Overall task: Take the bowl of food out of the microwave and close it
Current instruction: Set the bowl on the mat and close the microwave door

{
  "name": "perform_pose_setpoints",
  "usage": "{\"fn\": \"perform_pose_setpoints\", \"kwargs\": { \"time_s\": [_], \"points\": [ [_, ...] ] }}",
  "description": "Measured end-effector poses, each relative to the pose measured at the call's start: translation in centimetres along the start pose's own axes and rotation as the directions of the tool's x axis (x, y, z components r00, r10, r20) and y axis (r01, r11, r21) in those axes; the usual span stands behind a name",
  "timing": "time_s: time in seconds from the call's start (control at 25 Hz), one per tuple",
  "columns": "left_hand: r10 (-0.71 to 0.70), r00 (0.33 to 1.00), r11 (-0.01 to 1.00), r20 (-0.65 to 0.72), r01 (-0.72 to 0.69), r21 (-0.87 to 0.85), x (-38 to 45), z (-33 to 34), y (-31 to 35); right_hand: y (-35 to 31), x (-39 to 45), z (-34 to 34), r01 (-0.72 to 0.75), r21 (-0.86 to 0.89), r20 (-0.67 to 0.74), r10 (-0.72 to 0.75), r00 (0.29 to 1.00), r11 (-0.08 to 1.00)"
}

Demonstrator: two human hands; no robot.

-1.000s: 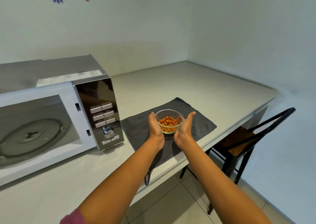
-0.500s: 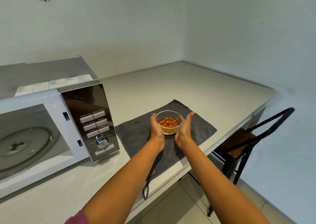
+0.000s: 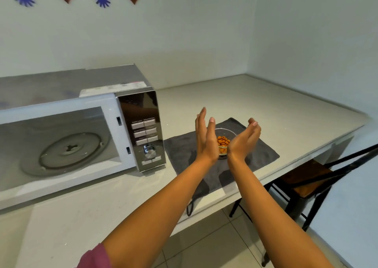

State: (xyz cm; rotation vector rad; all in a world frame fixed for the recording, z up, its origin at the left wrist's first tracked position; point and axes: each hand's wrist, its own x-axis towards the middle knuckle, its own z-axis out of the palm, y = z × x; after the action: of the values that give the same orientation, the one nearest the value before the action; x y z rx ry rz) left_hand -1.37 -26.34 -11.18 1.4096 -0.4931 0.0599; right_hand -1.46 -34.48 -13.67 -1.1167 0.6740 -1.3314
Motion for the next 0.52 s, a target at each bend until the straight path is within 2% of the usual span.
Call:
{"fn": "perform_pose_setpoints", "kwargs": {
  "time_s": [0.08, 0.2, 0.36, 0.52],
  "points": [
    [0.140, 0.990, 0.989, 0.001, -0.140, 0.048, -1.1, -1.3, 1.5, -1.2, -1.4, 0.7, 0.161, 0.042, 0.023, -0.162, 0.986, 0.986],
    [0.274, 0.958, 0.956, -0.085, -0.261, 0.137, -2.5, -3.9, 3.5, -3.4, -4.8, 2.2, 0.268, 0.154, 0.102, -0.285, 0.953, 0.951],
    [0.281, 0.887, 0.939, -0.366, -0.175, 0.297, -3.8, -8.2, 6.0, -5.6, -9.7, 3.4, 0.315, 0.267, 0.212, -0.374, 0.903, 0.911],
    [0.356, 0.790, 0.853, -0.499, -0.057, 0.519, -6.0, -13.5, 9.2, -7.5, -15.0, 4.4, 0.276, 0.335, 0.317, -0.383, 0.867, 0.901]
  ]
}}
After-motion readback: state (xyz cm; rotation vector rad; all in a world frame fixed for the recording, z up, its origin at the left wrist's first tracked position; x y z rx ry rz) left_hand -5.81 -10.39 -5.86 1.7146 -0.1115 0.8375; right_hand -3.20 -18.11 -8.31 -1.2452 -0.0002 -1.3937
